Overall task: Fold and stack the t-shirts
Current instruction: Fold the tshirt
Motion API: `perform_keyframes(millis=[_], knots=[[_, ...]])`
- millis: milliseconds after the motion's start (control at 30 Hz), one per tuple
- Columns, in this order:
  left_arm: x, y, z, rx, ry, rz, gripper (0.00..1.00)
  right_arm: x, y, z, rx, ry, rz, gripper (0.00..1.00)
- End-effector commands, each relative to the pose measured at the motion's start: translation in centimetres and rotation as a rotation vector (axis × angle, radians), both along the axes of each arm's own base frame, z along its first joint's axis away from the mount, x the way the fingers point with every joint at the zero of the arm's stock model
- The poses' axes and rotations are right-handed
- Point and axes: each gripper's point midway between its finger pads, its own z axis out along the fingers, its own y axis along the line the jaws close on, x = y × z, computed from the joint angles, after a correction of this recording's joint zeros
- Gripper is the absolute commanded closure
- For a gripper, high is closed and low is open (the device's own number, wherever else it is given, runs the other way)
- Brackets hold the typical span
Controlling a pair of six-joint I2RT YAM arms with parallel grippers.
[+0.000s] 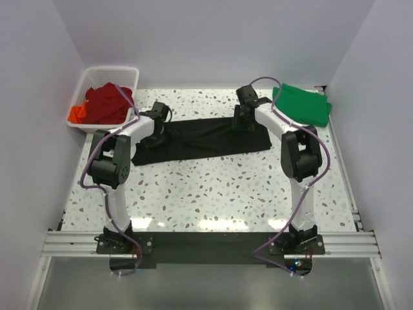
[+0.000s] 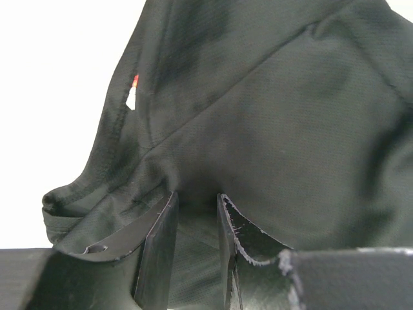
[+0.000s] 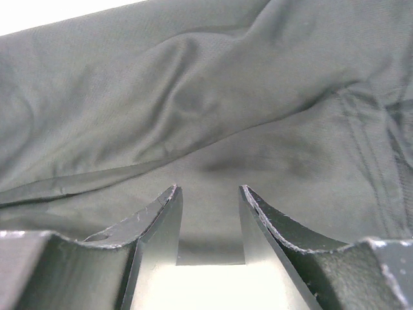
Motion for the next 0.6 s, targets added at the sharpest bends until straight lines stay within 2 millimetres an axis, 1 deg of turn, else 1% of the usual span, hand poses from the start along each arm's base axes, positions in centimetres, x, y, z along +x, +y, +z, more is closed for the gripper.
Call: perform_keyframes(millis=[0, 67, 100, 167, 200, 267, 300, 333, 367, 433, 467, 567], knots=[[2.1, -0.6, 3.3, -0.045, -0.108, -0.041, 0.65, 1.3, -0.5, 1.8, -0.046, -0.037, -0.005, 0.55], [2.5, -0.8, 3.8, -0.051, -0.123, -0.047, 0.65, 1.7, -0.8, 1.8, -0.06, -0.04, -0.01, 0.55], [2.9, -1.0, 4.5, -0.057, -0.142, -0.057, 0.64, 2.2, -0.9, 1.4, -0.078, -0.041, -0.014, 0.55], [3.3, -1.5, 5.3, -0.077, -0.164, -0.078, 0.64, 2.7, -1.3, 1.3, -0.092, -0.043, -0.021, 0.54], [3.7, -1.7, 6.0, -0.088, -0.193, -0.088, 0.64, 3.2, -1.6, 1.1, -0.108, -0.043, -0.028, 0.54], [4.1, -1.9, 6.7, -0.095, -0.215, -0.105, 0.64, 3.7, -1.9, 0.9, -0.118, -0.047, -0.033, 0.54], [4.4, -2.0, 7.0, -0.097, -0.222, -0.111, 0.64, 4.0, -1.9, 1.2, -0.123, -0.056, -0.035, 0.53], [4.6, -2.1, 7.2, -0.099, -0.223, -0.121, 0.64, 4.2, -2.2, 0.6, -0.13, -0.044, -0.038, 0.53], [4.8, -2.3, 6.9, -0.099, -0.212, -0.131, 0.64, 4.0, -2.2, 0.5, -0.135, -0.032, -0.033, 0.53], [5.2, -2.5, 7.0, -0.103, -0.204, -0.142, 0.64, 4.3, -2.0, 0.6, -0.126, -0.037, -0.03, 0.53], [5.3, -2.5, 6.6, -0.1, -0.192, -0.146, 0.64, 4.4, -1.7, 0.7, -0.118, -0.046, -0.027, 0.53], [6.6, -3.2, 7.0, -0.121, -0.224, -0.169, 0.64, 4.4, -1.4, 0.7, -0.108, -0.052, -0.019, 0.52]])
